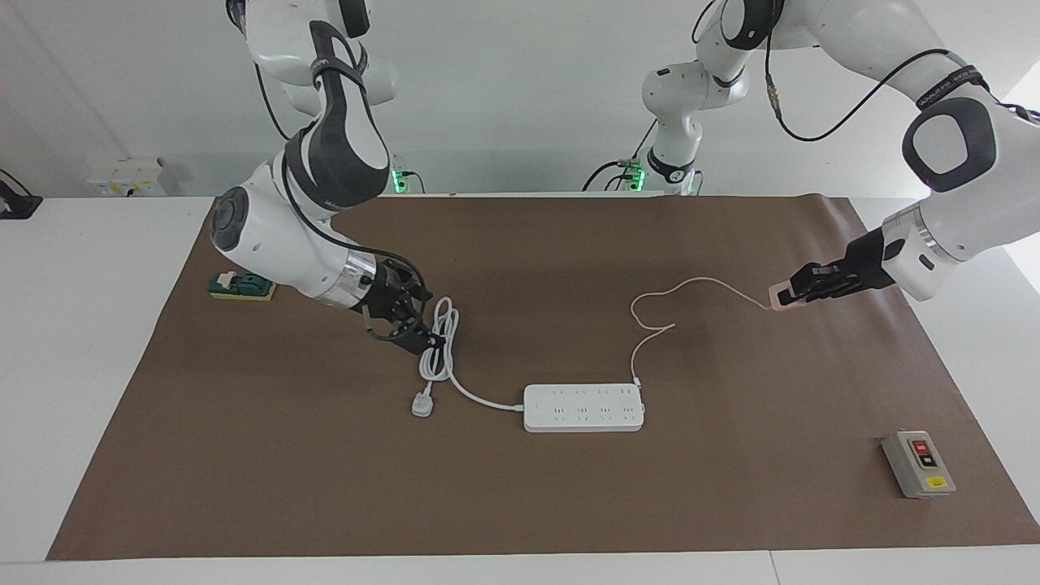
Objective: Plug charger into power strip
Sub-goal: 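Lift the charger with the left gripper while the right gripper withdraws, then move the charger with the left gripper to the strip's nearest socket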
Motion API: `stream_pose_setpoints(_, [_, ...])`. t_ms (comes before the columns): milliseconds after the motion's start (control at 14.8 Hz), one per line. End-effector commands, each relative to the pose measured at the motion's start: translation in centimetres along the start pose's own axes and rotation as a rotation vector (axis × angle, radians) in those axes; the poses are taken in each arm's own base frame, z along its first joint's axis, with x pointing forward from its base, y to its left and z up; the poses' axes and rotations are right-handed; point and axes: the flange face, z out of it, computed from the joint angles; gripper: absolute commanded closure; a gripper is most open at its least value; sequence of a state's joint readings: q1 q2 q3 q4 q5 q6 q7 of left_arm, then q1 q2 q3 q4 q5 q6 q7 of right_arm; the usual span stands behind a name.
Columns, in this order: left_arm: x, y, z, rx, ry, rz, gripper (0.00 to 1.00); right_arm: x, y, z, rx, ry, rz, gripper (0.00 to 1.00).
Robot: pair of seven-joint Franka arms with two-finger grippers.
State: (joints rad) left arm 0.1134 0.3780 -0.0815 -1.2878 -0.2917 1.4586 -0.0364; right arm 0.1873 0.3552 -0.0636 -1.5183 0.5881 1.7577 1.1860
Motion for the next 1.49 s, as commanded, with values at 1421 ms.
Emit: stream_pose_setpoints(1421, [0.4, 17.4, 6.5, 0.12, 0.237, -1.012, 1.0, 3.7, 11.0, -17.0, -0.432, 0.346, -1.157, 0.0])
